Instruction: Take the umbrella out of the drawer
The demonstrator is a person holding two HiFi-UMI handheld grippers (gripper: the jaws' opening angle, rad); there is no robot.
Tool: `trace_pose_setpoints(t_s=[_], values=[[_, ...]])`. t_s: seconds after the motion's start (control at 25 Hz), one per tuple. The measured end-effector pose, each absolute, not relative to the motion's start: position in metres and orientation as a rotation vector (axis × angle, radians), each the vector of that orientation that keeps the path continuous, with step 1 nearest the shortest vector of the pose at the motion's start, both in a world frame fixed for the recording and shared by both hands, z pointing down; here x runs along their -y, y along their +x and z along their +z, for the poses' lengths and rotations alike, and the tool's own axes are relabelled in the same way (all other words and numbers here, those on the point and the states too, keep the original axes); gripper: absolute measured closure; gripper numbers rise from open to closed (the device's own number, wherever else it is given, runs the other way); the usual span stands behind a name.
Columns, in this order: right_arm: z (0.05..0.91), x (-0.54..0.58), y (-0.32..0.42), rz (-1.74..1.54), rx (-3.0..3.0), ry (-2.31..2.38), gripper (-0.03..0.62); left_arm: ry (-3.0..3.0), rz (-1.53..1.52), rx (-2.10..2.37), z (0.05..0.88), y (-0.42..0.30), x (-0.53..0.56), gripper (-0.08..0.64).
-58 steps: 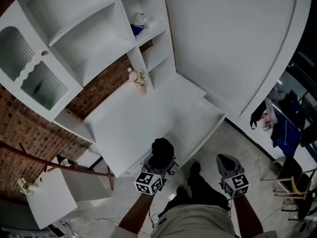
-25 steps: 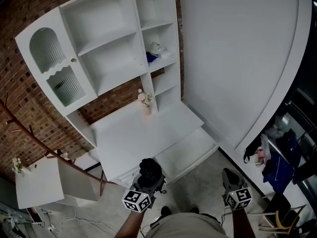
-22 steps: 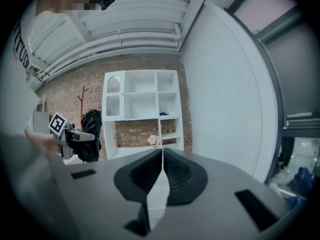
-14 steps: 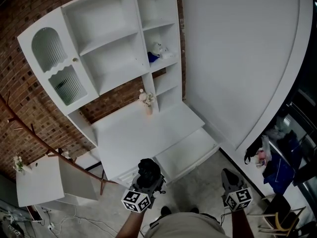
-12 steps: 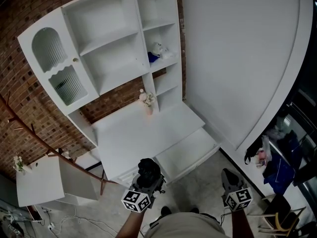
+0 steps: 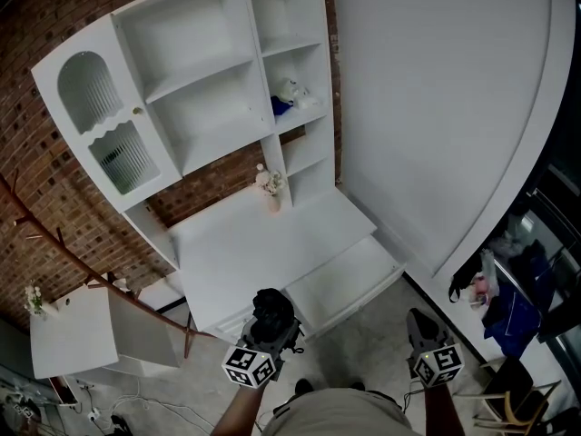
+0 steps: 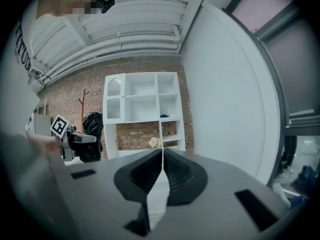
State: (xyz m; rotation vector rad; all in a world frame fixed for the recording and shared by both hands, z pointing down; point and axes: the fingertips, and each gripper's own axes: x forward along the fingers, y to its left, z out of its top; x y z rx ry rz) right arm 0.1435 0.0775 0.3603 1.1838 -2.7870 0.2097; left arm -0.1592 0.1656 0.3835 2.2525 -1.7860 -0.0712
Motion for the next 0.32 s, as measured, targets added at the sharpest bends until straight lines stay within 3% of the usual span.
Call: trace_pose_setpoints(t_s=[0.32], values=[[0.3610,-0.0682,0.1389,0.197,2.797,1.175,0.561,2.254,-0.073,1.787,0.3799,-0.1634,-0.1580,0.278]])
